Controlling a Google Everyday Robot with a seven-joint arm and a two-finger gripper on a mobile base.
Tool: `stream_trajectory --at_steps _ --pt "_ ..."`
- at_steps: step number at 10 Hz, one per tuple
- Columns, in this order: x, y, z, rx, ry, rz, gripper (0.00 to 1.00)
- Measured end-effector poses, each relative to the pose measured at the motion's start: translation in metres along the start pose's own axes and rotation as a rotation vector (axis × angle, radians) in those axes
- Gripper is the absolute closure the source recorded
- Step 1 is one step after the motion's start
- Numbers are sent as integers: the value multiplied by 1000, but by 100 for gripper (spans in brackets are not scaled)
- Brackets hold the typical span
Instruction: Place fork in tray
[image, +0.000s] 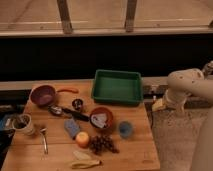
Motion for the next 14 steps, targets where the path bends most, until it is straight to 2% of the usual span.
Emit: stream_trajectory --at_steps 11,12,14 --pt "1 1 0 6 -2 -7 20" --pt "4 2 -2 17 -5 -25 20" --pt "9 27 -6 30 -12 -100 20"
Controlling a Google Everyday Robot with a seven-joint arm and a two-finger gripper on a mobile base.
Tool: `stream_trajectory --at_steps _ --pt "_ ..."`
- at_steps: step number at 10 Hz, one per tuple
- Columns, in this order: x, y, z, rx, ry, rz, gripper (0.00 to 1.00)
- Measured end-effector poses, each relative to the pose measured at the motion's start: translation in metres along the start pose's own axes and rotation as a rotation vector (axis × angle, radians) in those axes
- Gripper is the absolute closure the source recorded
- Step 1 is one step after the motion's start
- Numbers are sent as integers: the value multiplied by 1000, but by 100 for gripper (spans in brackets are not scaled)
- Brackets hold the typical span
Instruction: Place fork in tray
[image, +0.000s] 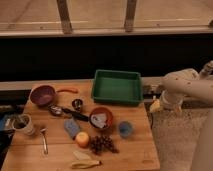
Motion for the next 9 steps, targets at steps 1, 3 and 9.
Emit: stream_trajectory --at_steps 1,3,9 --pt "1 21 -3 3 -5 -48 20" --pt "5 83 -17 -10 -28 -171 20" --pt "78 251 -71 -112 -112 -520 20"
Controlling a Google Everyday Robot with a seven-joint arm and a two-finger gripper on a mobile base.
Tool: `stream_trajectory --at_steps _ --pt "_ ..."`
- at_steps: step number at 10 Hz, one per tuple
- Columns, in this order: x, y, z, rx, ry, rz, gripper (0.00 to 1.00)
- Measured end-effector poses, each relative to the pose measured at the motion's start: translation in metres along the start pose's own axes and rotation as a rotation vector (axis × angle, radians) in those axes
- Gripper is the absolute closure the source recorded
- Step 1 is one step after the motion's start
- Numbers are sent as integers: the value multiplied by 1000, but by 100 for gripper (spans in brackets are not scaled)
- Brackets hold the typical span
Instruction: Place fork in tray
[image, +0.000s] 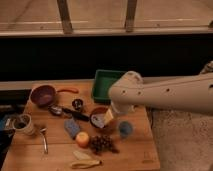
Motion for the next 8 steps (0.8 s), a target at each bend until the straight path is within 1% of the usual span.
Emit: stream_trajectory --at_steps 1,2,3,4,7,8 --pt "3 29 -8 -9 -22 -56 20" --pt "4 59 -16 -28 -38 -112 20" --pt "6 78 -21 -41 -50 -152 20" --pt "8 82 -23 -42 -52 -161 20" --pt "8 83 -23 -43 -51 -162 20" --pt "10 81 -22 -41 -42 -158 20"
